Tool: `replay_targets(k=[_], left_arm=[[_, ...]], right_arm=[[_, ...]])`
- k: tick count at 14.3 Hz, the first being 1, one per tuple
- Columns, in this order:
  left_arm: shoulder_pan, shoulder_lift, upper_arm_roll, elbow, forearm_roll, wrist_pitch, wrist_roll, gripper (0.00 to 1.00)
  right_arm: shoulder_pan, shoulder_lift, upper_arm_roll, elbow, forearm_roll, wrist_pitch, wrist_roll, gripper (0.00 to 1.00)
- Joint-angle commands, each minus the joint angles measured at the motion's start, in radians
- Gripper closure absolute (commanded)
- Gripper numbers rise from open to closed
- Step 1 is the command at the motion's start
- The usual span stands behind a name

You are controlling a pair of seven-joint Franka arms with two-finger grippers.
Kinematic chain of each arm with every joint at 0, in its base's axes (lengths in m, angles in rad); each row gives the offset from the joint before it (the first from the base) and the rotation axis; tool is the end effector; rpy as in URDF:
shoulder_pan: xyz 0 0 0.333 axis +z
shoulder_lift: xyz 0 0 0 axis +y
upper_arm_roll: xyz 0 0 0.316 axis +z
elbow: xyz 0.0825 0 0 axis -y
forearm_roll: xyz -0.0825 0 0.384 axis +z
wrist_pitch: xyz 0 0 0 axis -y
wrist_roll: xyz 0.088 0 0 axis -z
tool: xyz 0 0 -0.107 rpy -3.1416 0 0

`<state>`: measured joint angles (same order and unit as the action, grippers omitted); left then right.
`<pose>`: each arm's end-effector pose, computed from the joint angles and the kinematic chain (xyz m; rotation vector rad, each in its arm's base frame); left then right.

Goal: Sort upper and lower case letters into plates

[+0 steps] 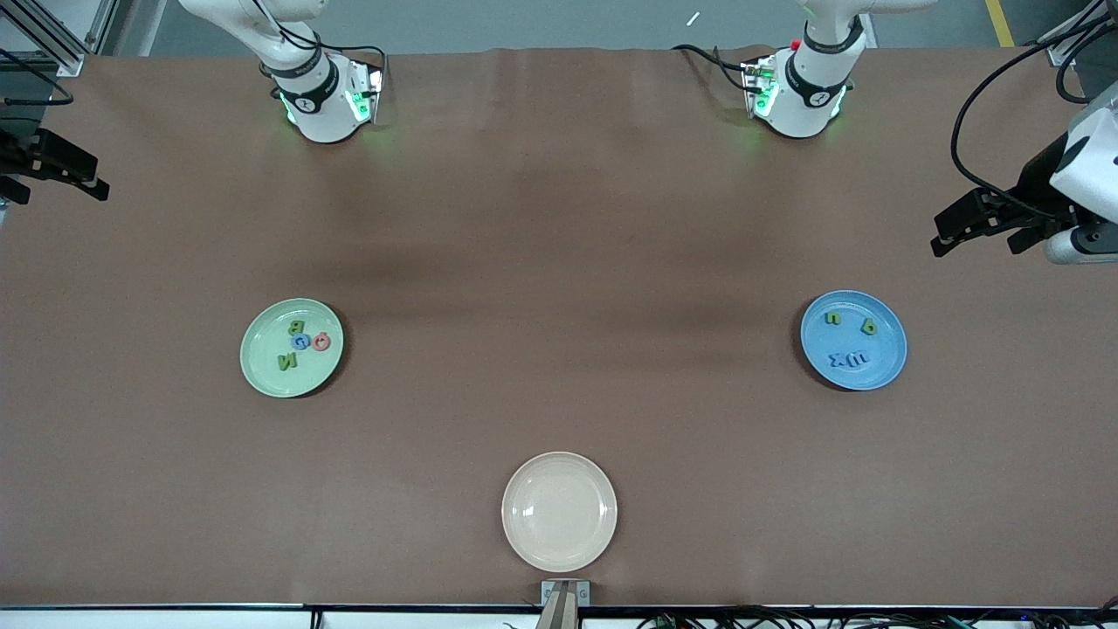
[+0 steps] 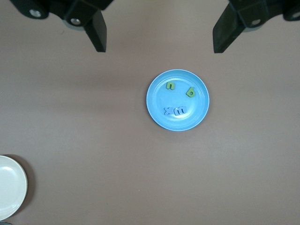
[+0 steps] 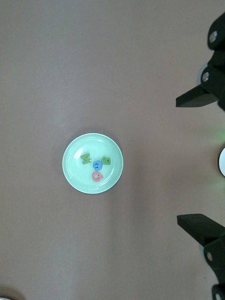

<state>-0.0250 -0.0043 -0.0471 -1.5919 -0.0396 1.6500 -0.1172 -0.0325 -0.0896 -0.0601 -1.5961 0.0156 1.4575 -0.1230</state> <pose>0.5592 -0.0444 0.6242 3.0943 0.0727 0.0904 0.5123 -0.0473 0.6509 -3.1143 -0.0501 0.0726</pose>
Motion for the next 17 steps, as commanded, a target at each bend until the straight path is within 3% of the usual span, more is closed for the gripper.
replay_targets(k=[1,3,17], left_arm=[[0.01,-0.049,-0.011,-0.045,0.015,0.029,0.011,0.0],[0.011,-0.091,-0.011,-0.092,0.015,0.07,0.013,0.0],[0.033,-0.086,-0.007,-0.042,0.014,0.034,0.086,0.0]], right_arm=[[-0.026,-0.024,0.013,-0.03,0.017,0.011,0.0,0.0],[-0.026,-0.024,0.013,-0.03,0.017,0.007,0.0,0.0],[-0.027,-0.024,0.014,-0.03,0.017,0.004,-0.001,0.0]])
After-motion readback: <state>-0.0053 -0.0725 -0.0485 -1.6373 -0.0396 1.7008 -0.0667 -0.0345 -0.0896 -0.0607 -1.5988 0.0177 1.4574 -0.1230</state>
